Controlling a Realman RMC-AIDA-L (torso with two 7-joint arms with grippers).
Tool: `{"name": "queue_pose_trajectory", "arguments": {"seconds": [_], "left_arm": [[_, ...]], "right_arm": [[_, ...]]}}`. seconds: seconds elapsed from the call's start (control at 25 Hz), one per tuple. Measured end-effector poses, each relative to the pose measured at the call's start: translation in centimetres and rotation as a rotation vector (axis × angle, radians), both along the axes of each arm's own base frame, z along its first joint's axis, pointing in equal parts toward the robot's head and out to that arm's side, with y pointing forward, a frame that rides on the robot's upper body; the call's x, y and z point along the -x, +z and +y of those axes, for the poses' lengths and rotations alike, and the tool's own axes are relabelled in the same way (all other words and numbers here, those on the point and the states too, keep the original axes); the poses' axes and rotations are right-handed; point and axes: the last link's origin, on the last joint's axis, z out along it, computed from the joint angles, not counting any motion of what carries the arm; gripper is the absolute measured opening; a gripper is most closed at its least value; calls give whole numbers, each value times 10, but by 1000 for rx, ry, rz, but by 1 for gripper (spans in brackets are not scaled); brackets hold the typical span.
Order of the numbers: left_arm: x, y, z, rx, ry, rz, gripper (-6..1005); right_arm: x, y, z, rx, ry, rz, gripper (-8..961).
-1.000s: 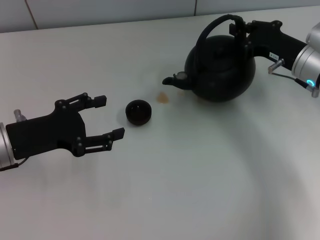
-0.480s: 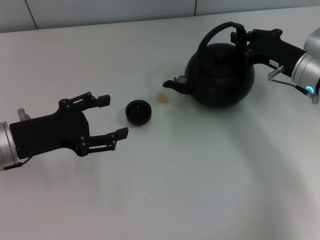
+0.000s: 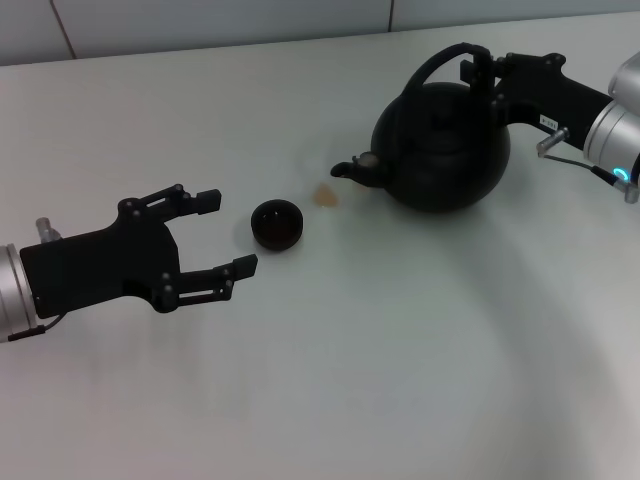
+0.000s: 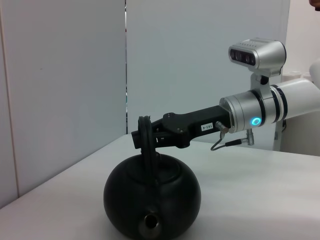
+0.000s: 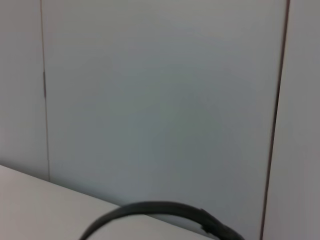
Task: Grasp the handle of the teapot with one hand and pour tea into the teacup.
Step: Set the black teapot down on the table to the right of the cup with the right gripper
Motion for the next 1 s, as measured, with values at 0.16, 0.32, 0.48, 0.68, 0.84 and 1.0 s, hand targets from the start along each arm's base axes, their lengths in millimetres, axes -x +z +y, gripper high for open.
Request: {"name": "queue_pose_trajectory", "arguments": {"seconds": [0.16, 0.32, 0.48, 0.68, 0.84, 1.0], "left_arm": [[-1, 0, 0, 0, -2, 0, 862], [-2, 0, 2, 0, -6, 0, 862], [-3, 0, 2, 0, -9, 0, 862], [-4, 0, 3, -2, -10, 0, 862], [-5, -1, 4, -2, -14, -2, 862], [-6, -1, 4, -1, -17, -3, 862]], "right_arm": [[3, 0, -1, 9, 19, 0, 108], [4, -1, -1, 12, 26, -1, 234], [4, 1, 0, 7, 27, -1, 386], [1, 6, -1, -15, 19, 2, 504], [-1, 9, -4, -25, 21, 0, 515], [0, 9, -9, -16, 43, 14, 516]]}}
